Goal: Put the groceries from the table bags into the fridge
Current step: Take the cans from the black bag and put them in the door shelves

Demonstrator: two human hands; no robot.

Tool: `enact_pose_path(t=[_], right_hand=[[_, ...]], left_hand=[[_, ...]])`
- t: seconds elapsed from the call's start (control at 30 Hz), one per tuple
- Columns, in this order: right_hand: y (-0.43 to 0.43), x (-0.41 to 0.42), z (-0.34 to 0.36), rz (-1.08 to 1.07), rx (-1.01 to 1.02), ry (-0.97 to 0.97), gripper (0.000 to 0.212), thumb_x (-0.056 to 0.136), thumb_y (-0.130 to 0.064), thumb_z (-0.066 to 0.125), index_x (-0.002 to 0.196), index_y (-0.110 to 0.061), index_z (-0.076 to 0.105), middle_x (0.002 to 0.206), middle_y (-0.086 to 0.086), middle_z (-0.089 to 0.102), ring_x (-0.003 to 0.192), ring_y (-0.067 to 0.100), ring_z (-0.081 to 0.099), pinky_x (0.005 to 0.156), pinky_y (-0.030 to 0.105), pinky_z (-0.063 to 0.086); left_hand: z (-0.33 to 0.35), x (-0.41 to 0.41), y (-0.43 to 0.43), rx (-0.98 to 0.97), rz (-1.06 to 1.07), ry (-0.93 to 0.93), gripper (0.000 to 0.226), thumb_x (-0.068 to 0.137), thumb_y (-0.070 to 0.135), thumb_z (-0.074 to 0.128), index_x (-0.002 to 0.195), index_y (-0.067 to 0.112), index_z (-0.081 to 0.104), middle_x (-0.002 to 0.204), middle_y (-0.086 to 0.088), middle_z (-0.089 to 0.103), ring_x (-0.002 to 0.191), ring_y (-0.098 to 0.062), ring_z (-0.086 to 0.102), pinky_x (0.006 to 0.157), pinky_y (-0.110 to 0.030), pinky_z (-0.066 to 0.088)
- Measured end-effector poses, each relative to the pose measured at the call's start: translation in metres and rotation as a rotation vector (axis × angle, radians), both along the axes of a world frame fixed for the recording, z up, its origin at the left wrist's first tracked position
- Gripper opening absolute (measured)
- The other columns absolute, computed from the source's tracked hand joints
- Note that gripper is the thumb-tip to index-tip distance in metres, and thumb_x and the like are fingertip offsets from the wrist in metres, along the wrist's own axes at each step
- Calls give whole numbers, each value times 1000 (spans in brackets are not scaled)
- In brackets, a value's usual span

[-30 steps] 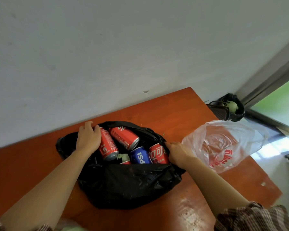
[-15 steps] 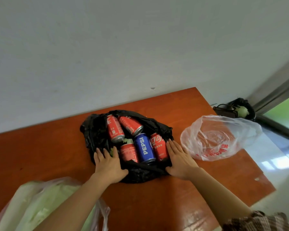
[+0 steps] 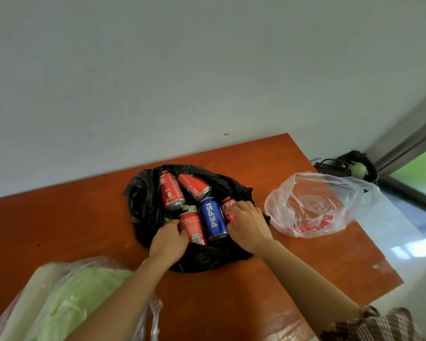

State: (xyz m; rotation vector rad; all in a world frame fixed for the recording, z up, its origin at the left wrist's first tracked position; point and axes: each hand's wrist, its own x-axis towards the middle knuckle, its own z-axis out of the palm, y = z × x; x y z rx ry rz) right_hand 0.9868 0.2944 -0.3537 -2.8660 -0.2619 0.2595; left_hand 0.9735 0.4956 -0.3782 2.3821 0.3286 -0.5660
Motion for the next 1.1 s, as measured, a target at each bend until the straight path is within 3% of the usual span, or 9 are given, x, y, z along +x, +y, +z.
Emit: enact_pose_path(t=[0.1, 0.27, 0.43, 0.53, 0.77, 0.87, 1.0, 1.03, 1.1], right_hand=[[25, 11, -2, -36, -1, 97, 29, 94, -31, 51, 113, -9, 56, 121, 9, 56, 117, 27, 48, 91, 36, 40], [44, 23, -10, -154, -39, 268, 53, 86, -38, 67, 123, -5, 49, 127, 13, 52, 121, 28, 46, 94, 34, 43], [48, 29, -13, -172, -83, 331, 59, 77, -46, 75, 117, -9, 52, 119, 9, 59, 115, 25, 51, 87, 32, 45], [52, 28, -15, -159, -94, 378, 65, 78, -46, 74, 123, -7, 47, 122, 10, 57, 121, 26, 47, 89, 33, 45], [58, 15, -21, -197, -54, 426, 73, 78, -49, 72, 127, -4, 42, 124, 12, 55, 122, 30, 46, 94, 36, 44], [53, 9, -17, -330, 138, 445, 61, 74, -47, 75, 112, -5, 53, 101, 7, 59, 98, 26, 59, 79, 35, 50], [35, 3, 5, -641, 615, 488, 34, 74, -37, 76, 75, -6, 64, 65, 5, 62, 62, 16, 59, 55, 21, 45], [28, 0, 13, -692, 693, 494, 35, 74, -37, 75, 66, -5, 64, 60, 6, 63, 62, 16, 61, 57, 19, 48], [12, -9, 27, -789, 864, 503, 36, 72, -36, 75, 68, -2, 66, 68, 10, 68, 74, 21, 68, 74, 31, 59]], left_hand=[[-3, 5, -12, -111, 100, 0, 47, 92, 32, 54, 133, 12, 45, 126, -11, 58, 114, -28, 56, 90, -33, 44], [-19, 15, -11, -269, 192, 106, 66, 78, 36, 73, 133, 17, 42, 120, -8, 61, 106, -27, 60, 84, -30, 44], [-26, 23, 4, -422, 230, 181, 35, 73, 23, 78, 105, 16, 65, 99, -5, 70, 84, -15, 65, 72, -27, 49], [-28, 20, 12, -438, 232, 188, 24, 70, 20, 79, 90, 21, 65, 89, -4, 71, 80, -16, 66, 68, -27, 49], [-31, 10, 15, -453, 348, 190, 31, 64, 19, 79, 92, 18, 65, 88, -8, 70, 80, -21, 67, 67, -29, 50], [-30, 7, 14, -499, 402, 147, 35, 64, 21, 80, 96, 18, 66, 90, -7, 71, 80, -21, 67, 69, -30, 52], [-19, 13, 21, -612, 422, 98, 45, 67, 23, 81, 106, 12, 63, 94, -9, 71, 82, -23, 69, 68, -31, 53], [-12, 15, 21, -643, 423, 83, 46, 66, 24, 82, 106, 12, 64, 95, -10, 71, 82, -24, 69, 70, -33, 54], [5, 21, 17, -698, 404, 28, 43, 65, 25, 82, 103, 11, 66, 93, -11, 72, 76, -23, 69, 68, -33, 54]])
